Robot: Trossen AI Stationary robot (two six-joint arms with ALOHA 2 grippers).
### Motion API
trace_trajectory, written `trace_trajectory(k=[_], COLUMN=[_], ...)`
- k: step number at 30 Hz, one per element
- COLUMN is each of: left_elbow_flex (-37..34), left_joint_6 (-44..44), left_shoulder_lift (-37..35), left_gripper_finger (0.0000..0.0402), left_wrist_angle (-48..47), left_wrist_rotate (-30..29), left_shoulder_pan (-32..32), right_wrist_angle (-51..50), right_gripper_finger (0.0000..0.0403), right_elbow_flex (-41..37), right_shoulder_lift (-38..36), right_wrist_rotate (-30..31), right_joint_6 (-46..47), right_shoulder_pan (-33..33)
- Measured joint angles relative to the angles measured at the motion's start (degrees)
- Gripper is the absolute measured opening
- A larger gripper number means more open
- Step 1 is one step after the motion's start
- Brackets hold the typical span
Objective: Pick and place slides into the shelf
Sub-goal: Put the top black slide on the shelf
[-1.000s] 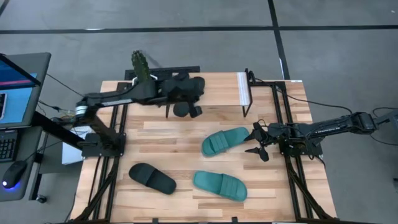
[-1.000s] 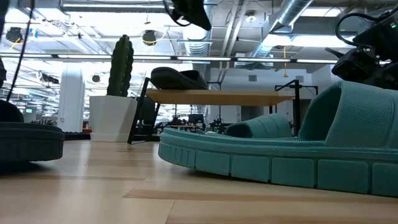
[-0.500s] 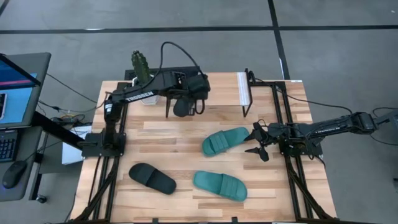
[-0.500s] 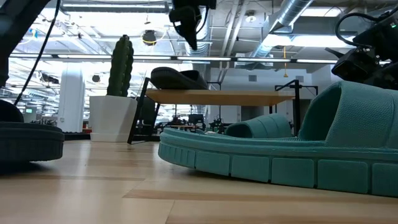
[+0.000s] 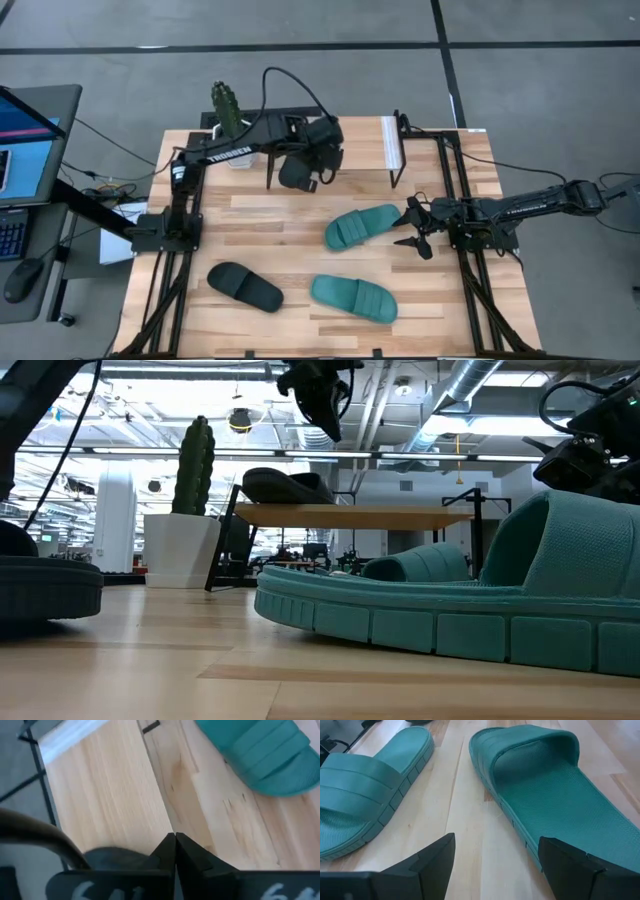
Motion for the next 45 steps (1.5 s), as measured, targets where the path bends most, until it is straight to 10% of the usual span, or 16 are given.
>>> trace_trajectory(k=[18,39,45], left_elbow_flex=[0.0,0.4,0.4], left_joint_6=[7.0,2.3,3.5], left_shoulder_lift=[7.1,6.8,6.4], left_gripper_finger=[0.0,0.0,0.0], left_wrist_angle=[-1.0,-7.3,-1.8], left_wrist_rotate=[-7.2,-30.1,-23.1], left_shoulder_pan=[2.9,4.3,3.7], right_wrist_angle=[0.2,0.0,0.0], right_gripper_finger=[0.0269,0.0269,0.0269], right_elbow_flex=[0.0,0.0,0.0], right_shoulder_lift=[0.0,0.0,0.0], right_wrist_rotate=[0.0,0.0,0.0], right_joint_6=[0.0,0.0,0.0], right_shoulder_pan=[0.0,0.0,0.0])
